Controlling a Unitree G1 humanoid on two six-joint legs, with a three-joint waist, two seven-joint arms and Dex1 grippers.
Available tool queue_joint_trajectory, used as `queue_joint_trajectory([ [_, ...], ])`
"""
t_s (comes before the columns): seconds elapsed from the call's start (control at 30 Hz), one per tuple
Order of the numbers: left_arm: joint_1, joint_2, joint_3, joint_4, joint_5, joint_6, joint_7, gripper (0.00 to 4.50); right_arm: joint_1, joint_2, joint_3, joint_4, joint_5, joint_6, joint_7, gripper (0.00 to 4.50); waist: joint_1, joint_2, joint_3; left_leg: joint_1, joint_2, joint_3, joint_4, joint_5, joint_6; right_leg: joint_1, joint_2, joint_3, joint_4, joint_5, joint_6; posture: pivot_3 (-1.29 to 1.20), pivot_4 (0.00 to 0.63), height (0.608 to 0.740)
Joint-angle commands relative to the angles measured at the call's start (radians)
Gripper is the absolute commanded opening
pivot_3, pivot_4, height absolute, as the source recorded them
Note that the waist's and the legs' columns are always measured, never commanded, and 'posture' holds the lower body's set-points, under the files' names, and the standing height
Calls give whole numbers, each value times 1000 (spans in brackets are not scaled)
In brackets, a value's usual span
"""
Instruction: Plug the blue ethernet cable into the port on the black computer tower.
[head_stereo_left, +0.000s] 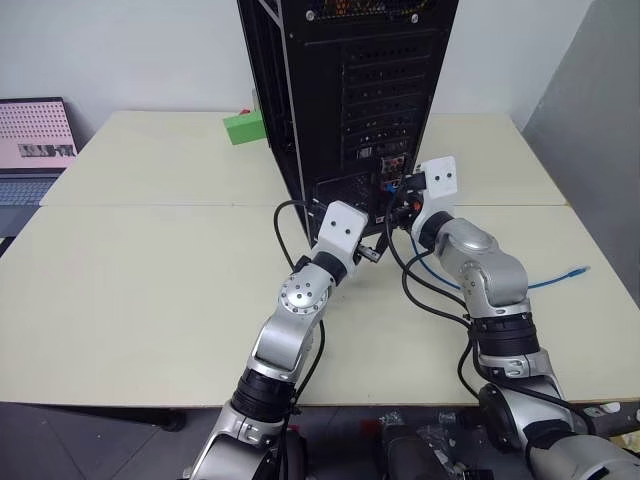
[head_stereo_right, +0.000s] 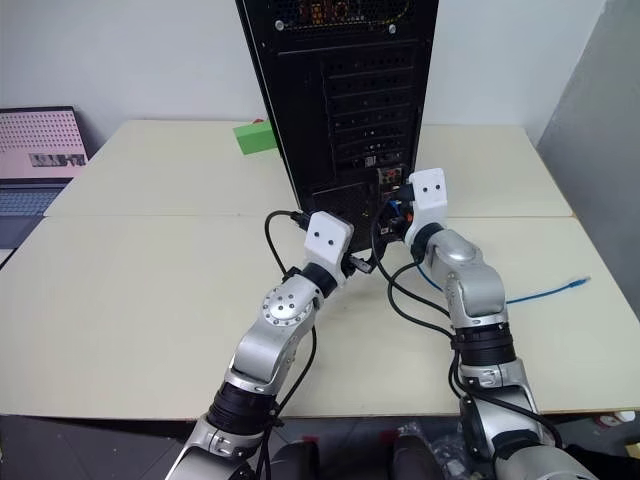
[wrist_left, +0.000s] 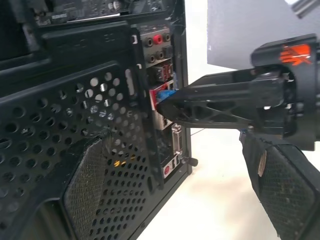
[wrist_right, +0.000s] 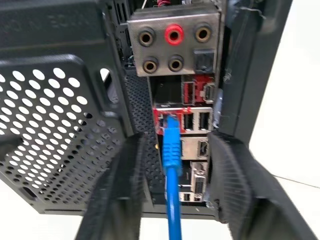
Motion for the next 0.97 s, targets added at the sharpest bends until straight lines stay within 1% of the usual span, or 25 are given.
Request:
queue_joint_trajectory([
  [0.03,-3,5,11,-31,5,-16,0,4357,6,-31,-19,-58,19,-3,36,3227,0,0,0,0,0,0,0,0,0,0,0,0,0,0,0,0,150,740],
  [0.23,4,42,28,-72,-10,17,-30,4357,59,-104,-24,-165,42,36,96,4395,3,0,0,-1,0,0,0,0,0,-1,0,0,0,0,0,0,150,740],
  [0.27,5,52,33,-86,-15,33,-37,4357,70,-123,-31,-190,51,46,107,4472,3,0,0,-2,0,0,0,0,0,-1,0,0,0,0,0,0,150,740],
  [0.37,15,112,60,-151,-41,116,-91,4357,119,-207,-62,-287,105,82,183,4472,5,0,0,-2,0,0,0,0,0,-1,0,-1,0,0,0,0,150,740],
  [0.5,30,184,99,-232,-100,195,-164,4357,158,-265,-91,-346,182,99,268,4472,4,0,0,-2,0,0,0,0,0,-2,0,-1,0,0,0,0,150,740],
  [0.57,41,246,137,-293,-154,261,-226,4357,193,-313,-116,-358,216,57,354,4472,4,0,0,-2,0,-1,0,0,0,-2,0,-1,0,0,0,0,150,740],
  [0.6,51,295,145,-324,-176,283,-275,4357,215,-341,-130,-364,236,34,406,4472,6,0,0,-2,0,-1,0,0,0,-2,0,-1,0,0,0,0,150,740],
  [0.67,74,372,172,-370,-217,300,-342,4357,245,-382,-150,-367,260,7,465,4472,6,0,0,-2,0,-1,0,0,0,-2,0,-1,-1,0,0,0,150,740],
  [0.73,98,427,216,-400,-265,321,-382,4357,268,-421,-168,-360,275,-16,506,4472,6,0,1,-2,0,-1,0,0,0,-2,0,-1,-1,0,0,0,150,740],
  [0.9,146,498,298,-449,-370,363,-443,4357,296,-471,-188,-360,300,-27,551,4472,6,0,1,-2,0,-1,0,0,0,-1,0,-1,-1,0,0,0,150,740],
  [0.97,182,542,354,-473,-426,376,-487,4357,308,-498,-203,-338,302,-46,585,4472,6,-1,1,-2,0,-1,0,0,0,-1,0,-1,-1,0,0,0,150,740],
])
